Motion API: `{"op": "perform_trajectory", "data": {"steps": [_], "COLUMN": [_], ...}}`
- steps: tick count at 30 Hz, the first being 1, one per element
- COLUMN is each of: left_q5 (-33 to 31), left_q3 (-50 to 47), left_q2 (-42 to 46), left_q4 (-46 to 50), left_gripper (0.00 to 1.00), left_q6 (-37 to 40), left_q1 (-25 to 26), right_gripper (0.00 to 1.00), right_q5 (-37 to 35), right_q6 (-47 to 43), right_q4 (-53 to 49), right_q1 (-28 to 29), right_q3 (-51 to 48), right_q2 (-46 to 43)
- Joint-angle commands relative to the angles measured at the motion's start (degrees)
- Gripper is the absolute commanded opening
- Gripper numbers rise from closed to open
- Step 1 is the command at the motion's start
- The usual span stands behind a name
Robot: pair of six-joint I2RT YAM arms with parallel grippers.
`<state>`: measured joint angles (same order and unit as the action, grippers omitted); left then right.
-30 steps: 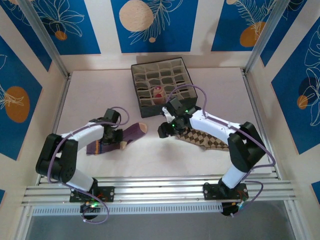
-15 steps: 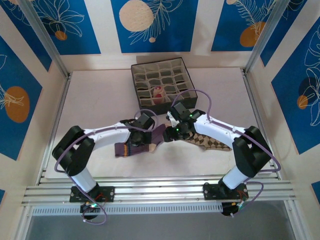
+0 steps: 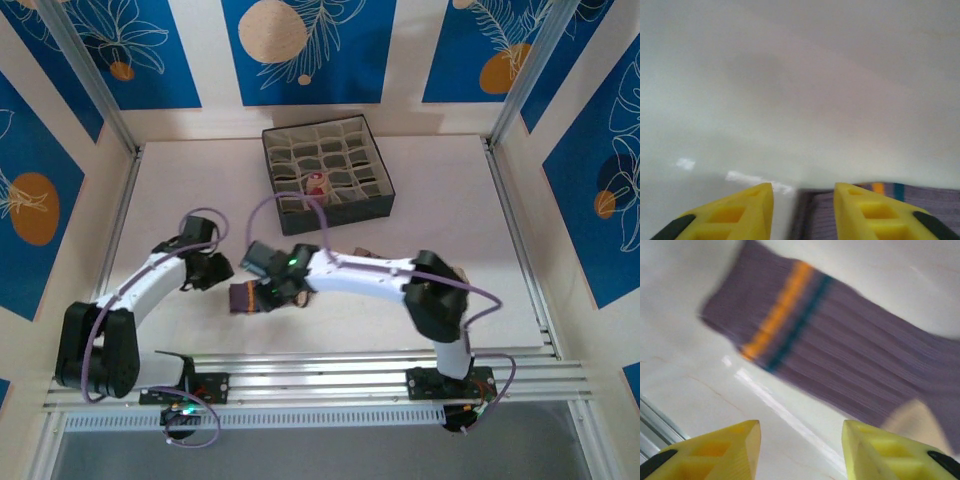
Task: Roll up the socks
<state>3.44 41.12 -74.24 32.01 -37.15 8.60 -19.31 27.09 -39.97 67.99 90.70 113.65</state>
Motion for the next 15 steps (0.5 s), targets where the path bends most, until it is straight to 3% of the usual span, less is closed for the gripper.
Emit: {"op": "perform_trajectory", "data": {"steps": [1,4,8,12,15], "left_q5": [7.89,11.30,14.80,13.40,11.46], "left_q3": [-1.86,-1.62,-2.47,-3.28,-4.11], "left_q2": [3.18,3.57,3.17,1.28,-2.14], "left_q4": [0.59,-0.69,-3.39,-5.18,-6.97], "left_gripper": [0.36,0.25,0.10,0.05,0.04], "left_q6": [2.12,4.38,6.37,7.17,7.12], "left_q1": [-5.81,-6.60,-4.01,2.37,6.53], "right_gripper": [0.48,0.48,0.45,0.39,0.37], "right_q5": [-3.93,-3.62,-3.17,1.12,2.62], "right_q6": [0.78,2.46,5.58,7.64,7.88], "right_q4": [-5.26,-5.84,-4.42,0.44,-0.75], "right_q1": [2.15,1.51,-2.51,-8.58,-12.77], "right_q3": [6.89,7.15,-0.23,-10.39,-11.95], "right_q2": [7.24,7.39,0.39,-6.99,-6.94]}}
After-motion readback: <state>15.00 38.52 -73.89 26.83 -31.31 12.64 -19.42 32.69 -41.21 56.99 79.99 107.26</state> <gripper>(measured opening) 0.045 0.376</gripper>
